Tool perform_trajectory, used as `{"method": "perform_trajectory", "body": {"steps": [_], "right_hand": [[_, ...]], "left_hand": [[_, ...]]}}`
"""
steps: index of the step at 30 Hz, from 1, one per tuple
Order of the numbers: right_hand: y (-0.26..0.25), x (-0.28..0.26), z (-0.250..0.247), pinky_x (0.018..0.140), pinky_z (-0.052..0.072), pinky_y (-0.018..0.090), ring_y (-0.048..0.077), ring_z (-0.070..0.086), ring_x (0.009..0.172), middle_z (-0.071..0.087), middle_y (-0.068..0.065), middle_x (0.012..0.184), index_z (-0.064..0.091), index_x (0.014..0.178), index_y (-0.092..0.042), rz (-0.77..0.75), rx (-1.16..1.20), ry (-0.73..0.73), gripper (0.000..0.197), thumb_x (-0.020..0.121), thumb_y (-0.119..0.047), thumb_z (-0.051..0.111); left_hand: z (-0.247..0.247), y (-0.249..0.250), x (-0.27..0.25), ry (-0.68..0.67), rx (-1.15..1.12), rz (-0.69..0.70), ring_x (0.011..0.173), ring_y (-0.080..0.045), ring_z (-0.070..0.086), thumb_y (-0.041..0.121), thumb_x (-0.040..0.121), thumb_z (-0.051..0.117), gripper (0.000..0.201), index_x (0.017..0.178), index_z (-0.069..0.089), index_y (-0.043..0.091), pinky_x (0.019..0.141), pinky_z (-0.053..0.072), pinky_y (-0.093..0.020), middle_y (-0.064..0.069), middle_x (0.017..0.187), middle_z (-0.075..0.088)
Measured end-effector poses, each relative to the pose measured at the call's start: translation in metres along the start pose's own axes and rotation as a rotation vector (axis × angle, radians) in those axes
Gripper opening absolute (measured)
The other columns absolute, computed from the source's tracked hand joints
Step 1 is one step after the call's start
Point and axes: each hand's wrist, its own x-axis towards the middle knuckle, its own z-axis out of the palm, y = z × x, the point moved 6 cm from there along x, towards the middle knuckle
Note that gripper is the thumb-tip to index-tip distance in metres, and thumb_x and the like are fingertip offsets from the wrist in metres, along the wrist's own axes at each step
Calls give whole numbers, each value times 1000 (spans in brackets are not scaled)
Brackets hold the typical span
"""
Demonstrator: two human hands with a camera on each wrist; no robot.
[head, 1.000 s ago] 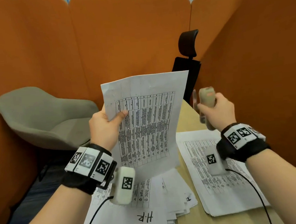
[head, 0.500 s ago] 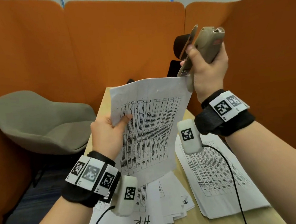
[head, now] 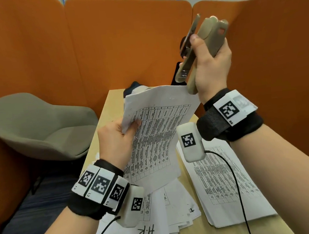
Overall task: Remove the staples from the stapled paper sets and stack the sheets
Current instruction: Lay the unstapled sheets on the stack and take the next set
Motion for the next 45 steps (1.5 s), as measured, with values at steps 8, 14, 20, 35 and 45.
{"method": "perform_trajectory", "body": {"steps": [8, 14, 20, 35, 45], "right_hand": [[13, -12, 2, 60, 37, -1, -21, 52, 64, 55, -18, 77, 60, 99, -11, -57, -182, -50, 21, 84, -24, 68], [13, 8, -18, 67, 44, 8, -4, 54, 71, 53, -21, 77, 52, 95, -19, -22, -289, -16, 19, 86, -31, 63], [19, 16, -26, 72, 49, 26, 7, 58, 71, 59, -16, 70, 58, 70, -31, 39, -284, -6, 13, 76, -42, 60], [-3, 1, -50, 78, 55, 40, 14, 65, 78, 65, -4, 83, 59, 93, -17, -104, 97, 83, 43, 66, -49, 67], [84, -85, -59, 55, 45, 15, -1, 59, 56, 65, -12, 64, 60, 84, -17, 398, -217, -623, 25, 74, -40, 65]], "left_hand": [[-1, 6, -3, -17, 1, -19, 63, -16, 45, 18, 86, 65, 36, 71, 61, -14, 63, 45, -49, -35, 72, 60], [-8, 6, -3, -39, -54, -44, 66, -15, 49, 36, 78, 63, 46, 74, 63, -11, 69, 48, -53, -25, 70, 60], [-7, 6, -4, -70, -52, -46, 66, -15, 48, 45, 74, 57, 57, 73, 62, -12, 70, 48, -53, -12, 68, 55], [2, 0, 1, -72, -97, -100, 68, -18, 54, 19, 85, 65, 25, 76, 68, -5, 64, 44, -31, -11, 72, 62], [4, 9, 25, -29, -209, -128, 80, -27, 65, 20, 84, 67, 16, 70, 62, 25, 80, 54, -47, 0, 78, 65]]}}
